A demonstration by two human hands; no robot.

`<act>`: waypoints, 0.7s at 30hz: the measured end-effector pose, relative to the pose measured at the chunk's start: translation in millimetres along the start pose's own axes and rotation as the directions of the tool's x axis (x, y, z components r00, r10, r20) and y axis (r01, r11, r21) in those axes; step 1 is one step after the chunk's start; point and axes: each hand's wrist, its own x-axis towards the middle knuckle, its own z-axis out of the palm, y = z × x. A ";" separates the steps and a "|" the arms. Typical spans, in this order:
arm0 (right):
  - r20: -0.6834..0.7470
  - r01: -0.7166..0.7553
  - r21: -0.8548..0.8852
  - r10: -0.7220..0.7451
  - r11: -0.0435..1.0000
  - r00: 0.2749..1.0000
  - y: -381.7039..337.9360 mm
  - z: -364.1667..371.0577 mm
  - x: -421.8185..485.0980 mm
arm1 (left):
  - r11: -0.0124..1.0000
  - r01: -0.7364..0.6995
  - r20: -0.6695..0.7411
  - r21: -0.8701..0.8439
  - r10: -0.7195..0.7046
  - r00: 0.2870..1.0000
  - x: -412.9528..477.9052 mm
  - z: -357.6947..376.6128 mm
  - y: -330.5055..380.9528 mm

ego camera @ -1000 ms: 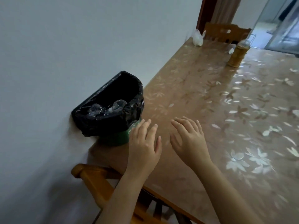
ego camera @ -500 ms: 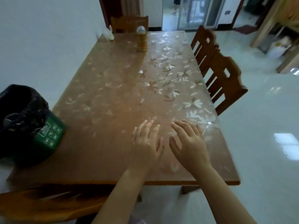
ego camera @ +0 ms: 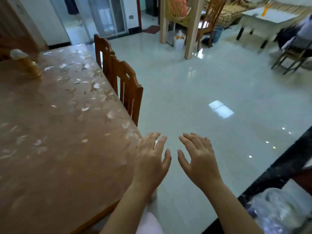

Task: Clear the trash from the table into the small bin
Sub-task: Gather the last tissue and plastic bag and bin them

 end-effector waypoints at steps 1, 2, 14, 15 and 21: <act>-0.012 -0.029 -0.010 0.029 1.000 1.000 11.2 -5.1 1.5 | 0.999 -0.026 0.008 -0.021 0.026 1.000 7.5 9.9 7.2; -0.025 -0.058 -0.020 0.057 0.998 0.998 22.7 -9.7 3.4 | 0.998 -0.052 0.020 -0.043 0.053 0.998 15.2 20.2 14.0; -0.086 -0.202 -0.188 0.189 0.961 0.978 167.8 -28.4 112.0 | 0.963 -0.166 0.086 -0.214 0.188 0.978 165.0 168.5 60.1; -0.079 -0.191 -0.194 0.179 0.962 0.981 177.6 -28.8 132.0 | 0.962 -0.159 0.082 -0.222 0.181 0.980 184.4 177.6 60.7; -0.045 -0.108 -0.210 0.101 0.972 0.994 231.1 -18.6 243.7 | 0.976 -0.111 0.038 -0.187 0.120 0.992 291.1 219.0 53.4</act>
